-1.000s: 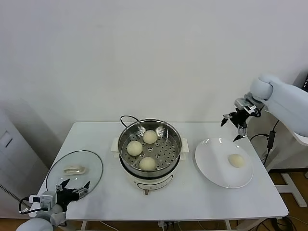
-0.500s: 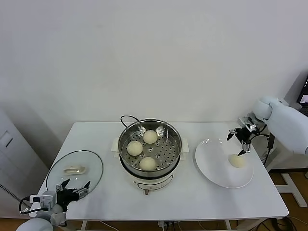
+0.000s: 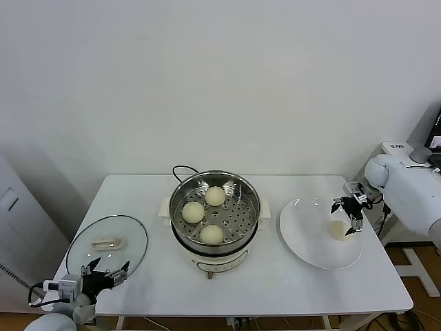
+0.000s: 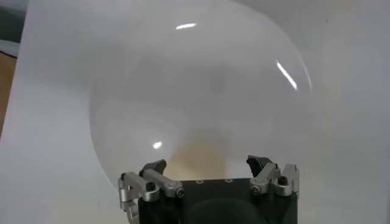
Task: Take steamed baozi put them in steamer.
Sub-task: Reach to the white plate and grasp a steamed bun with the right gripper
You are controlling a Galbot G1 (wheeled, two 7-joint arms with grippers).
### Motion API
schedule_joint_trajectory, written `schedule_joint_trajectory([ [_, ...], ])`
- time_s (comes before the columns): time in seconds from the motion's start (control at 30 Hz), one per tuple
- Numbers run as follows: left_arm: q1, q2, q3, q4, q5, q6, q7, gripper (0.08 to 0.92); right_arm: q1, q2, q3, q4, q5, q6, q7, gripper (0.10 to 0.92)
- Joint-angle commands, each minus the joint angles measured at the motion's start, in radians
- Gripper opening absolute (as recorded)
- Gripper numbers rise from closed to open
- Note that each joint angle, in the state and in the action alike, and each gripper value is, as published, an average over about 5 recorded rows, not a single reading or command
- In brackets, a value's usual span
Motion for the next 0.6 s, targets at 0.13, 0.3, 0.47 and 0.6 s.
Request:
schedule_joint_trajectory([
  [0.13, 0.000, 0.002, 0.003, 0.000, 0.001, 0.000, 0.001, 0.823, -0.075, 0.013, 0.120, -0.058, -0.106, 0.010, 0.028, 0.823],
  [0.3, 0.001, 0.003, 0.004, -0.001, 0.002, 0.000, 0.001, 0.823, -0.091, 0.032, 0.166, -0.092, -0.137, 0.016, 0.041, 0.803],
  [0.47, 0.002, 0.003, 0.005, -0.001, 0.004, 0.000, 0.001, 0.823, -0.101, 0.057, 0.232, -0.134, -0.158, 0.024, 0.064, 0.700],
  [0.6, 0.002, 0.001, 0.008, -0.003, 0.007, 0.001, 0.000, 0.823, -0.096, 0.067, 0.244, -0.145, -0.156, 0.020, 0.063, 0.618],
])
